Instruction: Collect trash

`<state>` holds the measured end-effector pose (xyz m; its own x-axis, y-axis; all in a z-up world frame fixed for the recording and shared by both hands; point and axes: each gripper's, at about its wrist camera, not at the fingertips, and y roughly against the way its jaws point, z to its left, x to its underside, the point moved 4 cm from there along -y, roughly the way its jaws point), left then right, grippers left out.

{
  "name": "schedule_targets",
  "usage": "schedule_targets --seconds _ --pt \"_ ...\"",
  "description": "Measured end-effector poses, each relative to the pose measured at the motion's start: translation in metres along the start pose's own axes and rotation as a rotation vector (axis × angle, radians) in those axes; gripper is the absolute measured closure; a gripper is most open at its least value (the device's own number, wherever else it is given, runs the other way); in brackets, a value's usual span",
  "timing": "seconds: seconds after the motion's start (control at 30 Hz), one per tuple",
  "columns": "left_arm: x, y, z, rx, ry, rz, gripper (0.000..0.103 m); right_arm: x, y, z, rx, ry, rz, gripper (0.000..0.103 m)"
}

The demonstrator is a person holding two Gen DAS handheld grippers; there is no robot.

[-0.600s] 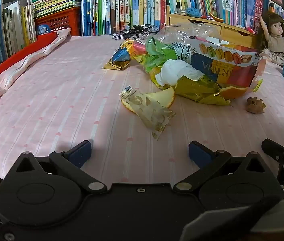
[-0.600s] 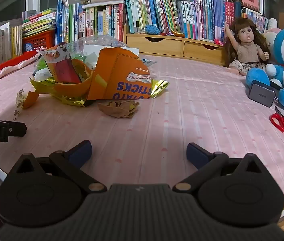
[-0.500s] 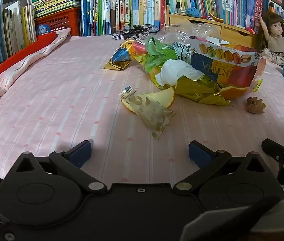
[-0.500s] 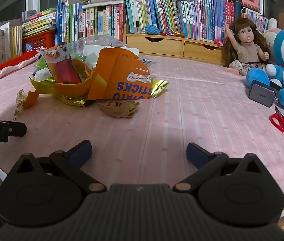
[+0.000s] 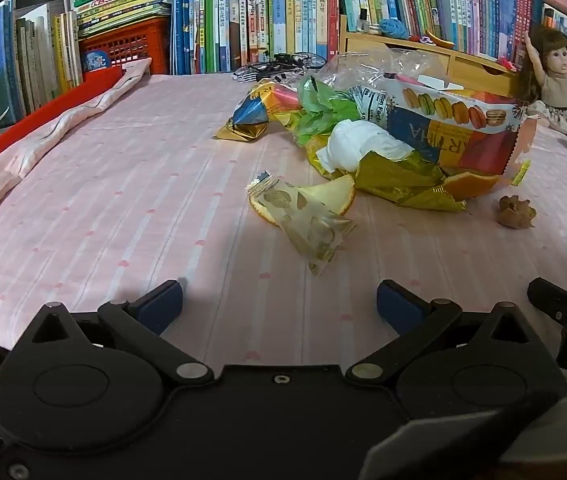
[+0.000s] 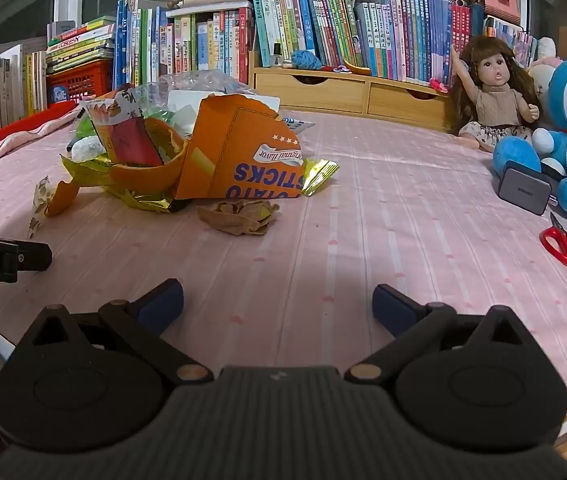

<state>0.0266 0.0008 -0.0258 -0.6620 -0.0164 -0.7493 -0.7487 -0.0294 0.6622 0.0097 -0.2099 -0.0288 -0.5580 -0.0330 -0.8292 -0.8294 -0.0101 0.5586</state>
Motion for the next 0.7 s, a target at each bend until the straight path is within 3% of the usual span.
schedule_targets --seconds 0.7 --pt "0.0021 -0.0009 -0.0020 0.001 -0.004 -0.010 0.000 0.0016 0.0011 0.0008 0.001 0.000 -0.009 0.000"
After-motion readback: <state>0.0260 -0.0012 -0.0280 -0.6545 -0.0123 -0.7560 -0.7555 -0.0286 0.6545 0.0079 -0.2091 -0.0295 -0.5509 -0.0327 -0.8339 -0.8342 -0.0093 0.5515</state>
